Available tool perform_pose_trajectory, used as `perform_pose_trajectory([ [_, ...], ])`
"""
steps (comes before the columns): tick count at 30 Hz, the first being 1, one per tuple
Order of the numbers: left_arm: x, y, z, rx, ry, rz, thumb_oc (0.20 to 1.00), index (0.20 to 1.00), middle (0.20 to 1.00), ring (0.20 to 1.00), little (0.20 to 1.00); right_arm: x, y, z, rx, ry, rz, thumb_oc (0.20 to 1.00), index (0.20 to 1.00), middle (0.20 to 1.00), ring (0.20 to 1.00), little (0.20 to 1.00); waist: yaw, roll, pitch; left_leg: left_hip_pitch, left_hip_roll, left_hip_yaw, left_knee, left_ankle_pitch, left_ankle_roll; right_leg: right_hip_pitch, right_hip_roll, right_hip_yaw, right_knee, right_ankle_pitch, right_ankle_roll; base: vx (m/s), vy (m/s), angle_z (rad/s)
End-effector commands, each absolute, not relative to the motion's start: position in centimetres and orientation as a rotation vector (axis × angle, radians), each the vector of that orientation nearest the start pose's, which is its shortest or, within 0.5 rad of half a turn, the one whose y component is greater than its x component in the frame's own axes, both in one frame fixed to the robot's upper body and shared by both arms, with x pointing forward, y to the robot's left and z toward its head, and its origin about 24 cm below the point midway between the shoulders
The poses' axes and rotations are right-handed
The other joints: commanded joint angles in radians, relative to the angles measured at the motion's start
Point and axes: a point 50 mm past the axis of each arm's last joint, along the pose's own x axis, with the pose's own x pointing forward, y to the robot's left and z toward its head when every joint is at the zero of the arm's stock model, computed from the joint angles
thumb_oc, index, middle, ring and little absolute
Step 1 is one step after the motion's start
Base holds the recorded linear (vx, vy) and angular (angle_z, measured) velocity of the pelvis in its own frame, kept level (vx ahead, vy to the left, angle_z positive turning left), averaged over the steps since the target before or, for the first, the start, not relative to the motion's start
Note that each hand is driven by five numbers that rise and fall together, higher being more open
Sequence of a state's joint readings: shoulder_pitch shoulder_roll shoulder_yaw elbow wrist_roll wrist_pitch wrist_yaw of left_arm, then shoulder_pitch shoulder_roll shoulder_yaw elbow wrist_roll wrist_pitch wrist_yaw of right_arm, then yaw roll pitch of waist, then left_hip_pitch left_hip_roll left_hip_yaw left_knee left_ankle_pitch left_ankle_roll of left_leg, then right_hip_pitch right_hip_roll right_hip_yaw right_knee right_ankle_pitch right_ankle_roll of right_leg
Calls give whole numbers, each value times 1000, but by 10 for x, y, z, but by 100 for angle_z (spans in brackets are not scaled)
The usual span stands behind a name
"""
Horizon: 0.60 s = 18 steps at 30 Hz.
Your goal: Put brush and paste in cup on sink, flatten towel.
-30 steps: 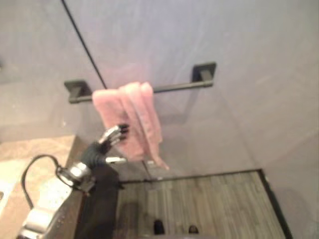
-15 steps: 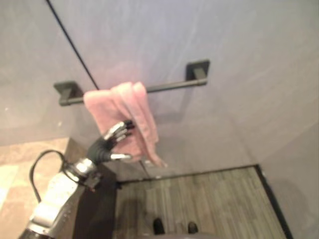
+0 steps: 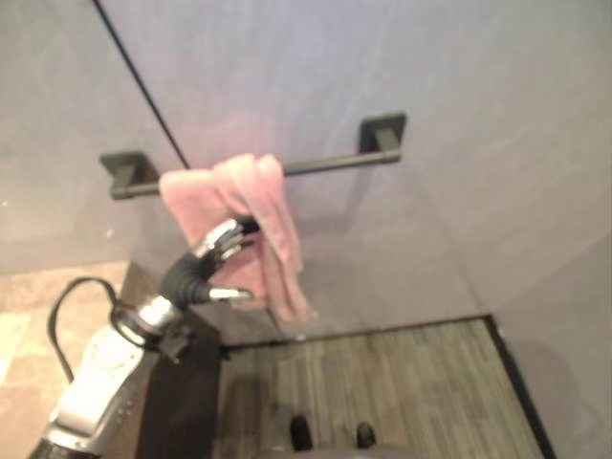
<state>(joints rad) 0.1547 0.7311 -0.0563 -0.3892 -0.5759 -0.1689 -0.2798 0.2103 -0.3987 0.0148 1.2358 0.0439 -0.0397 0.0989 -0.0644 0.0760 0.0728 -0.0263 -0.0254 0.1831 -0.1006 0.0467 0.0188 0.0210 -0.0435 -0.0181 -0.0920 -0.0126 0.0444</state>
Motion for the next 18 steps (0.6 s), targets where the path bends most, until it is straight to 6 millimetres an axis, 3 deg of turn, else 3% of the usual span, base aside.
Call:
perform_pose_trajectory([
  [1,212,202,162,131,-440,-523,1000,1000,1000,1000,1000,6,-300,-150,-246,1408,-181,1000,1000,1000,1000,1000,-20,-27,-15,38,38,3,13,-119,-22,-15,-5,-23,5,-52,-6,0,0,0],
  [7,211,203,159,116,-425,-512,1000,1000,1000,1000,1000,7,-300,-150,-242,1407,-189,1000,1000,1000,1000,1000,-19,-27,-12,36,38,4,13,-117,-20,-18,-5,-22,5,-49,-6,0,0,0],
  [8,211,205,158,117,-414,-501,680,680,680,680,680,6,-300,-150,-241,1412,-189,1000,1000,1000,1000,1000,-18,-26,-11,36,38,5,13,-117,-20,-19,-5,-21,5,-49,-6,0,0,0],
  [9,211,205,158,118,-414,-501,580,580,580,580,580,6,-300,-150,-241,1412,-189,1000,1000,1000,1000,1000,-18,-26,-11,36,38,5,13,-117,-20,-19,-5,-21,5,-49,-6,0,0,0],
  [11,210,205,156,109,-406,-497,200,200,200,200,200,5,-299,-150,-237,1417,-192,1000,1000,1000,1000,1000,-18,-25,-10,36,38,6,13,-117,-20,-18,-5,-20,5,-49,-6,0,0,0],
  [18,211,204,156,120,-406,-498,200,200,200,200,200,6,-299,-151,-236,1420,-192,1000,1000,1000,1000,1000,-21,-18,-7,36,38,8,13,-115,-20,-20,-4,-16,5,-48,-7,0,0,0],
])
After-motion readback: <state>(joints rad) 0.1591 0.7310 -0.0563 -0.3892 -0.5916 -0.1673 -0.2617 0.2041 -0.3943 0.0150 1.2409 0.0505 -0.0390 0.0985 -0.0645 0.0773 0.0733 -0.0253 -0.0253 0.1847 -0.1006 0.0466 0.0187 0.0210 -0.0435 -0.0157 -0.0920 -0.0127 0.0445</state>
